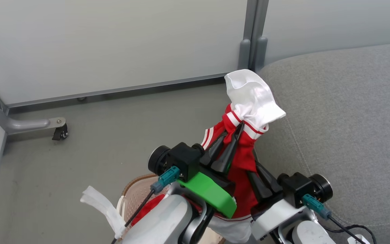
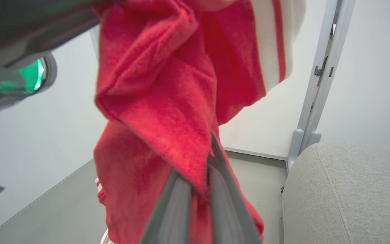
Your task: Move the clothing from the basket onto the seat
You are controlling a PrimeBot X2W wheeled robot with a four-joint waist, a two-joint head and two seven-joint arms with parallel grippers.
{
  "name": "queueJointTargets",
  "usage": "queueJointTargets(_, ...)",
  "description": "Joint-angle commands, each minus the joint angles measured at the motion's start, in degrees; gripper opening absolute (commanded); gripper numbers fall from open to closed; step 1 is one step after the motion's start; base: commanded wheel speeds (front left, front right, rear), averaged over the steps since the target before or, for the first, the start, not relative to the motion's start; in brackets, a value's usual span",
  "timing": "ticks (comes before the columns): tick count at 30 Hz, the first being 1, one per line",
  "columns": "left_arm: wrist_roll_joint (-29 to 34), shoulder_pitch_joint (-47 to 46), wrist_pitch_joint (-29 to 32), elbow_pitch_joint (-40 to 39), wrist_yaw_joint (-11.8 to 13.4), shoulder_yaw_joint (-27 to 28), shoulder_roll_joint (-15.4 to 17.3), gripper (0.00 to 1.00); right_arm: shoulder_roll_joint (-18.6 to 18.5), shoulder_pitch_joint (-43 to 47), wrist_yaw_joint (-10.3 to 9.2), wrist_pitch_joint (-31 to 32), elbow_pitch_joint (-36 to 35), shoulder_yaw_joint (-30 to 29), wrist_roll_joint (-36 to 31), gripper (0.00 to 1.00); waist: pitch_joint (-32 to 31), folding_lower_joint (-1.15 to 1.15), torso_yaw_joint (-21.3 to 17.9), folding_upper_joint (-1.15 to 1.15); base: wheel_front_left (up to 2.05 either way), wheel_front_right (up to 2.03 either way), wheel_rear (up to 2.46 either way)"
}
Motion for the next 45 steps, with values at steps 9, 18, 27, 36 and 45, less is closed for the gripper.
queueJointTargets(9, 1.43, -2.10, -0.05, 3.40, -0.48, -0.87, 0.11, 0.00, -0.14, 1.32, -0.02, -0.17, 1.49, -1.53, 1.54, 0.00, 0.18, 0.00, 0.00, 0.00, 0.00, 0.00, 0.00)
queueJointTargets(18, 1.57, -2.10, 0.00, 5.59, -1.23, -1.54, 0.36, 1.00, -0.12, 2.06, -0.02, -0.18, 1.04, -4.50, 3.19, 0.00, 0.12, 0.00, -0.17, 0.00, 0.00, 0.00, 0.00)
queueJointTargets(27, 2.65, 0.35, -0.02, 4.16, -0.41, 0.61, 1.75, 1.00, -0.11, 2.87, -0.02, -0.18, 0.24, -8.10, 2.91, 0.00, 0.28, 0.00, -0.13, 0.00, 0.00, 0.00, 0.00)
queueJointTargets(36, 6.09, 6.08, -0.02, 1.33, -0.04, 6.31, 4.12, 1.00, -0.11, 3.81, -0.02, -0.18, -0.85, -10.73, 4.01, 0.00, 0.37, 0.00, 0.25, 0.00, 0.00, 0.00, 0.00)
queueJointTargets(45, 10.54, 12.84, -0.02, -2.21, -1.02, 12.73, 5.00, 1.00, -0.11, 4.41, -0.02, -0.18, -3.87, -11.05, 2.71, 0.00, 0.62, 0.00, -0.75, 0.00, 0.00, 0.00, 0.00)
